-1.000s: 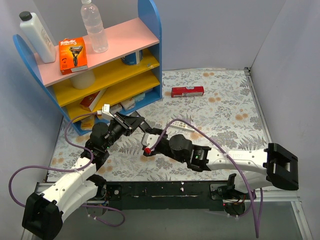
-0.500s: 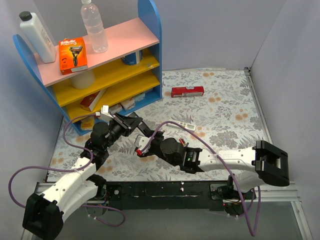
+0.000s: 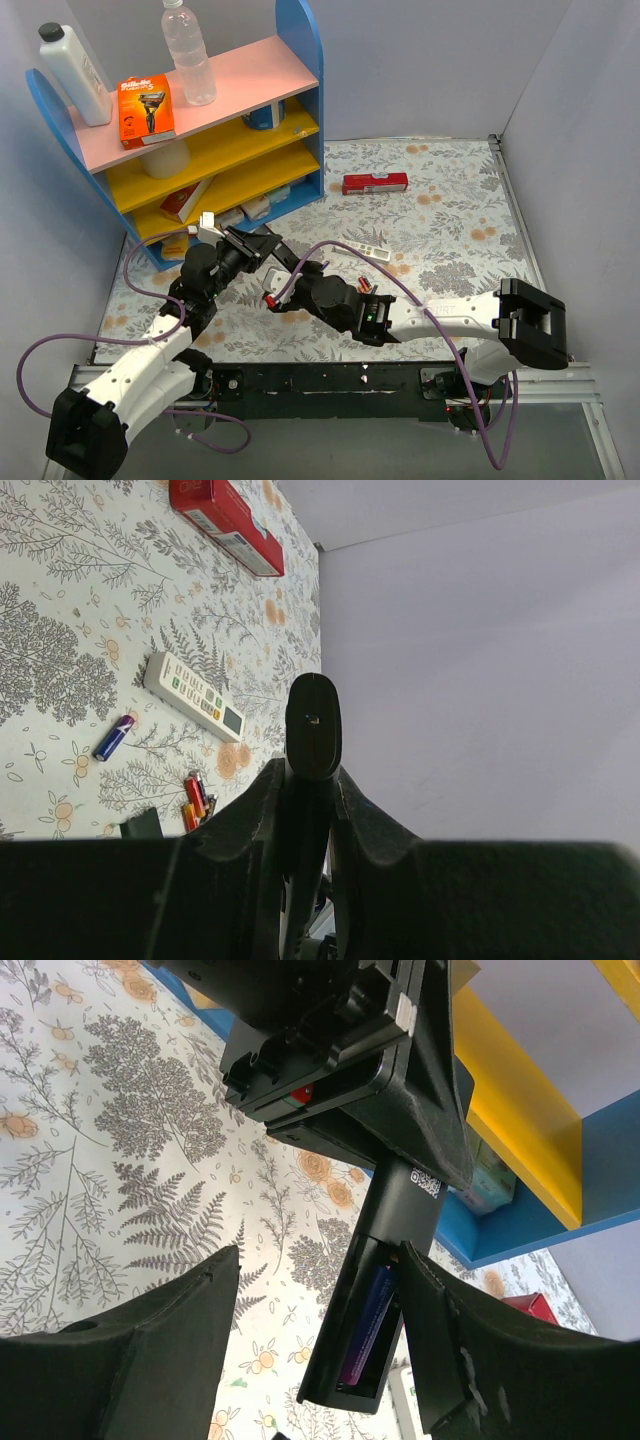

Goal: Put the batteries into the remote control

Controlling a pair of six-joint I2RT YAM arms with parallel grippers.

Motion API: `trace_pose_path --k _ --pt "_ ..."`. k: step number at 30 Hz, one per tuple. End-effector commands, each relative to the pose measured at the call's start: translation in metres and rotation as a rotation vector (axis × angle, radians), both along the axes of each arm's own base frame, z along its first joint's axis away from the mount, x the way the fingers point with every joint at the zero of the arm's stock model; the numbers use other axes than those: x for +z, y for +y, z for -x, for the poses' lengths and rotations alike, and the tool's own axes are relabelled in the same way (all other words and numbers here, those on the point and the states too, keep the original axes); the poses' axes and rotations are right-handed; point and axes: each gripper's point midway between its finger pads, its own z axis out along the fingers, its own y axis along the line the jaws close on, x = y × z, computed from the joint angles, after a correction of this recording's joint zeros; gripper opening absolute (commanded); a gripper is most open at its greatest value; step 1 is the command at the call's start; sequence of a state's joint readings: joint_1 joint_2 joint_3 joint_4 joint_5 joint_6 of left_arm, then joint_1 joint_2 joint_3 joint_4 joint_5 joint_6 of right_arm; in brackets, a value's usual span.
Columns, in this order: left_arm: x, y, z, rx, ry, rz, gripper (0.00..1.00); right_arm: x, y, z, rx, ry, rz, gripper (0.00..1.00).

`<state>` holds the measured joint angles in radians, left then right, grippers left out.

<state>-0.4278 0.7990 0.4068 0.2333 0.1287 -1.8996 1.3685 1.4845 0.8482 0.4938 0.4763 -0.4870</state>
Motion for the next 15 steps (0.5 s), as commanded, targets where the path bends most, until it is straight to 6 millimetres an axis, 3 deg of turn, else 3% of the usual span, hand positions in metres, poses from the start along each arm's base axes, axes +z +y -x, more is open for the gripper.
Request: trace_pose_path --k 1,5,15 --pt "0.136 0.005 0.024 -0.047 -0.173 0.47 0.0 -0.077 -0.011 0.041 0.102 0.222 0.188 0.7" --pt "0.119 0.005 0.026 -0.052 -0.147 0.46 0.0 -0.072 -0.02 0.042 0.115 0.282 0.17 0.7" --pt "0.116 0.002 0.028 -0.067 -0.164 0.424 0.0 -0.064 -0.029 0.04 0.156 0.372 0.162 0.7"
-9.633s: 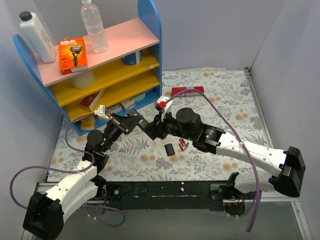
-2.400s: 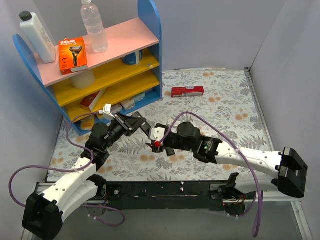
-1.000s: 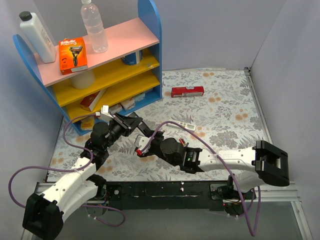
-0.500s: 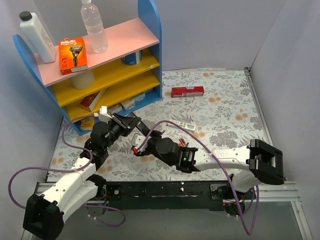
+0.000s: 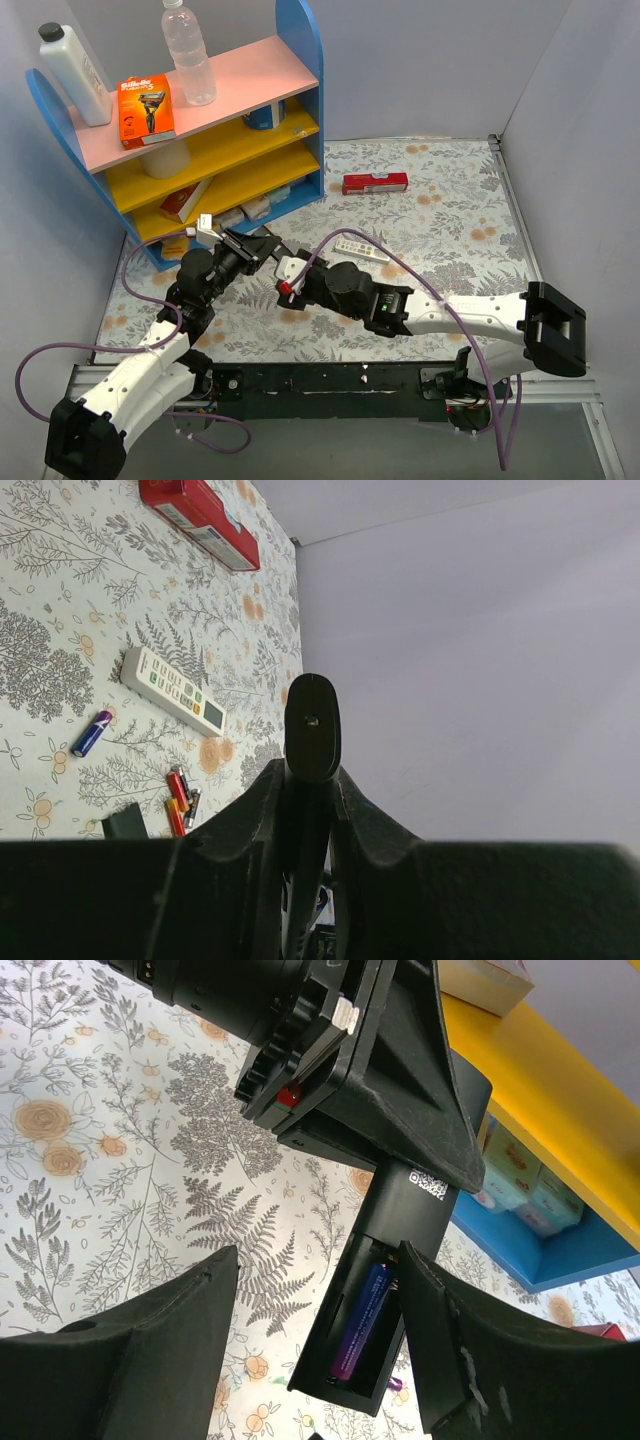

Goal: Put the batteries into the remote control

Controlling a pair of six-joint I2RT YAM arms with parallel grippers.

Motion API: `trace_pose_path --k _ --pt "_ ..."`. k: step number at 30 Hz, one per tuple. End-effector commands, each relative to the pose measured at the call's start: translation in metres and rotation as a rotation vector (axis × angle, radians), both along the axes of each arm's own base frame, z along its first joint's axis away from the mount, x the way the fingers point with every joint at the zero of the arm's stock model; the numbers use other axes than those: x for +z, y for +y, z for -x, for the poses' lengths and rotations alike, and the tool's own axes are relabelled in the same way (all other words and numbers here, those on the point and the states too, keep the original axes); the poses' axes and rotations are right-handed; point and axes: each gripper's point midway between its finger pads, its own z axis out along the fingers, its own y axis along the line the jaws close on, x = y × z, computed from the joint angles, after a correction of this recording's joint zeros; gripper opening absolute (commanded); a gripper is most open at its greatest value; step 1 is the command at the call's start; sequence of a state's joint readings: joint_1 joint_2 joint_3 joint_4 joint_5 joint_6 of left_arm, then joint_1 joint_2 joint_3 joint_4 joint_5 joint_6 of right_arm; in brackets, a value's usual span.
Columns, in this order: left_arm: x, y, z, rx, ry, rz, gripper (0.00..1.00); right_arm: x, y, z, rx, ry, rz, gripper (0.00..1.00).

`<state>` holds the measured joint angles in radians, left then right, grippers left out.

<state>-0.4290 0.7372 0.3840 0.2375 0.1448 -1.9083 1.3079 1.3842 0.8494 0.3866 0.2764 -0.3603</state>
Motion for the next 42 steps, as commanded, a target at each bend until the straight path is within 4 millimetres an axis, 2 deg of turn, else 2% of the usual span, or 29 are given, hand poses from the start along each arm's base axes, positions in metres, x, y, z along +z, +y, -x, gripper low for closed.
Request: trace_pose_path --k 1,13,23,30,37,42 --pt "0.106 0.001 0.019 -0.059 -0.128 0.393 0.0 -0.076 -0.025 0.028 0.069 0.215 0.231 0.7" --pt "0.105 -0.008 0.026 -0.121 -0.182 0.332 0.0 -0.057 -0.03 0.017 0.075 0.258 0.151 0.7" --pt "0.119 -0.015 0.036 -0.181 -0.331 0.229 0.0 -0.061 -0.038 0.034 0.21 0.345 0.156 0.7" --pt "0.119 -0.015 0.037 -0.183 -0.347 0.225 0.0 -0.064 -0.038 0.04 0.241 0.369 0.17 0.69" --pt "0.111 -0.02 0.038 -0.208 -0.38 0.145 0.0 -0.049 -0.039 0.022 0.162 0.344 0.149 0.7" --pt "0.099 -0.024 0.041 -0.239 -0.406 0.085 0.0 -0.028 -0.039 0.006 0.114 0.322 0.1 0.71"
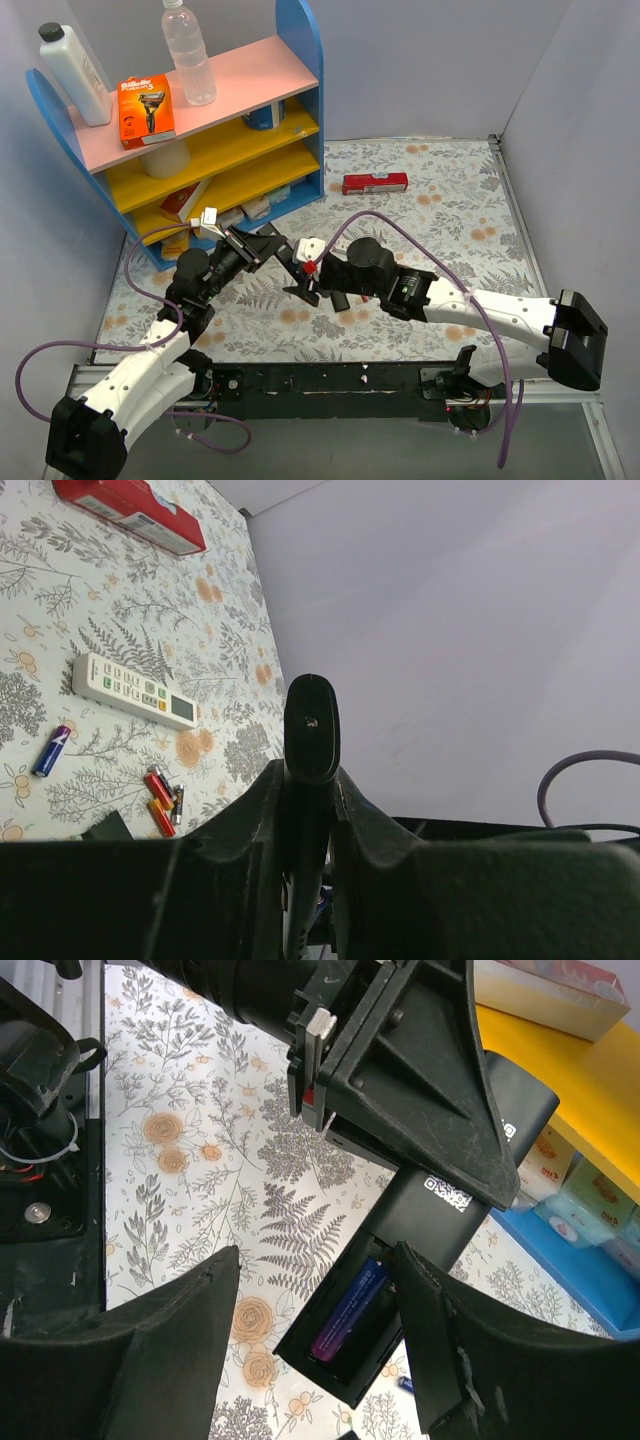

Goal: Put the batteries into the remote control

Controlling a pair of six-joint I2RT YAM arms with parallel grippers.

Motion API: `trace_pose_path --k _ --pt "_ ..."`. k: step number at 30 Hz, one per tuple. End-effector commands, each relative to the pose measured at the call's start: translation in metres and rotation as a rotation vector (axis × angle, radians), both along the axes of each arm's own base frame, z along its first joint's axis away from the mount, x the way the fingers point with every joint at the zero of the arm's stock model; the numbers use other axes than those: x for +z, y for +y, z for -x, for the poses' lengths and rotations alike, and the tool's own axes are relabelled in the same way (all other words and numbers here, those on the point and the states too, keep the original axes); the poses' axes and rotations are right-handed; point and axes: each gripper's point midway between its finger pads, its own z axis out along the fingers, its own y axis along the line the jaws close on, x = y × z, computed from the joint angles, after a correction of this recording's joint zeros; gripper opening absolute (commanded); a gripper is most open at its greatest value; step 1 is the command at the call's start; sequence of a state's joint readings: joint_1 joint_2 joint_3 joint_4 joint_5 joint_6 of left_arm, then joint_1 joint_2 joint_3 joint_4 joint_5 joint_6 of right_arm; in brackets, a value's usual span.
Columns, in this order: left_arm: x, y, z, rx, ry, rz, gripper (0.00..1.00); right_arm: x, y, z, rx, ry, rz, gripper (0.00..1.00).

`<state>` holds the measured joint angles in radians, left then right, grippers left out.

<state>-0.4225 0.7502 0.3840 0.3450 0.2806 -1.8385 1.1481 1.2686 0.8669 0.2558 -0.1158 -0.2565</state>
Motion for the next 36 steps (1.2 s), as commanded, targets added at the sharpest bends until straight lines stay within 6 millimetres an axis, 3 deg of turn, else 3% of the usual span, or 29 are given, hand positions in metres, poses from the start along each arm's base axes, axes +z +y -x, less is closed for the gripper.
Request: trace_pose_path --k 1,12,22,28,36 --pt "0.079 -0.009 0.029 -0.119 -0.287 0.096 0.0 -0.047 -0.022 -0.005 -0.075 0.134 0.175 0.71" --pt "0.067 -0.014 0.038 -0.175 -0.346 0.034 0.0 0.011 -0.017 -0.018 -0.071 0.149 0.033 0.73" --pt "0.054 -0.013 0.035 -0.161 -0.324 0.016 0.0 0.06 -0.036 -0.036 -0.104 0.259 -0.134 0.73" --pt "0.057 -0.014 0.033 -0.16 -0.329 0.015 0.0 0.057 -0.041 -0.037 -0.084 0.379 -0.146 0.73" --pt "0.058 -0.015 0.034 -0.172 -0.338 0.016 0.0 0.067 -0.038 -0.024 0.002 0.468 -0.199 0.73"
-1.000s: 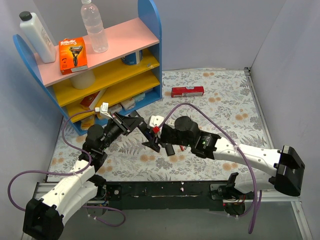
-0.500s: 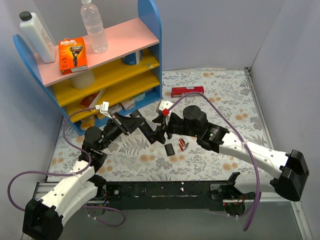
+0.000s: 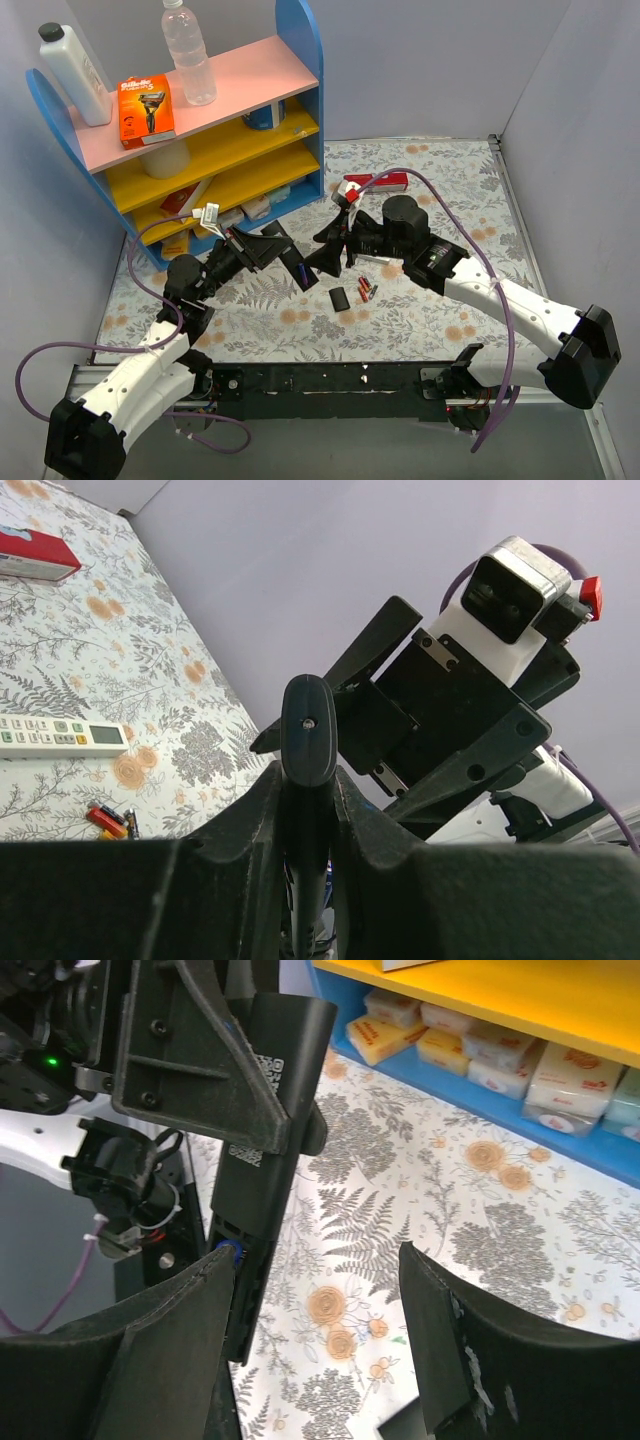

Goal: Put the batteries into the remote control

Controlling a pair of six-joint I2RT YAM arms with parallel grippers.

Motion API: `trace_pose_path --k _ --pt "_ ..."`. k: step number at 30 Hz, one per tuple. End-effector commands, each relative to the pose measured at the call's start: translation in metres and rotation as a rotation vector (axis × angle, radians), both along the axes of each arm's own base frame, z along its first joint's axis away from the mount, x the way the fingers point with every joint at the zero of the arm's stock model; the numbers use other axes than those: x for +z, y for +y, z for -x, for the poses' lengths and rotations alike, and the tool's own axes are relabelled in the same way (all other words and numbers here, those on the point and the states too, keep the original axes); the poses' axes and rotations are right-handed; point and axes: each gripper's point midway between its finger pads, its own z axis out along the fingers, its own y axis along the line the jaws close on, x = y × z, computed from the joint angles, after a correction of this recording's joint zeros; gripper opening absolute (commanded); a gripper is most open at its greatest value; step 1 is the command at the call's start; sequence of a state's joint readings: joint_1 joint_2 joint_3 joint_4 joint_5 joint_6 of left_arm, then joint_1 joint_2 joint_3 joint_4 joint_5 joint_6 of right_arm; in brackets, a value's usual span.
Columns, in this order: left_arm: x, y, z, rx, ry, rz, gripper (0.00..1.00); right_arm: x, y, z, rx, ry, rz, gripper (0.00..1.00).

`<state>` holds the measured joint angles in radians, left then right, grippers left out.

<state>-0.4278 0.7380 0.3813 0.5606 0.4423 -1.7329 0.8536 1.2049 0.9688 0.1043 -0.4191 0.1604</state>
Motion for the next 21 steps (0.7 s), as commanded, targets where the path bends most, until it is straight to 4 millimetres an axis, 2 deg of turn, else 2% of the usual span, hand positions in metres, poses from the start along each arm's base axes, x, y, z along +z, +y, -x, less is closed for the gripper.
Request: trace_pose_path --k 1,4,8,11,14,15,16,21 --pt "0.014 -0.001 0.005 -0.018 -0.042 0.018 0.0 0.025 0.005 0.012 0.063 0.018 -0.079 0.73" --pt "0.011 0.0 -0.004 0.017 0.002 0.017 0.0 0.029 0.003 0.009 0.039 0.006 -0.077 0.72" --pt "-0.008 0.002 -0.019 0.065 0.128 0.005 0.0 0.019 0.001 -0.002 -0.024 0.026 -0.019 0.7" --pt "-0.015 0.003 -0.022 0.079 0.171 0.024 0.0 0.02 -0.002 -0.009 -0.068 0.024 -0.009 0.68" --pt "-0.025 0.006 -0.026 0.107 0.205 0.018 0.0 0.029 -0.005 -0.015 -0.107 0.015 -0.004 0.61" --pt "-0.028 0.007 -0.026 0.112 0.212 0.017 0.0 0.021 -0.008 -0.013 -0.11 0.044 0.033 0.57" --pt "-0.029 0.007 -0.027 0.116 0.215 0.017 0.0 0.028 -0.007 -0.015 -0.115 0.045 0.035 0.54" --pt "-0.027 0.007 -0.029 0.121 0.211 0.017 0.0 0.027 -0.003 -0.012 -0.122 0.154 0.087 0.4"
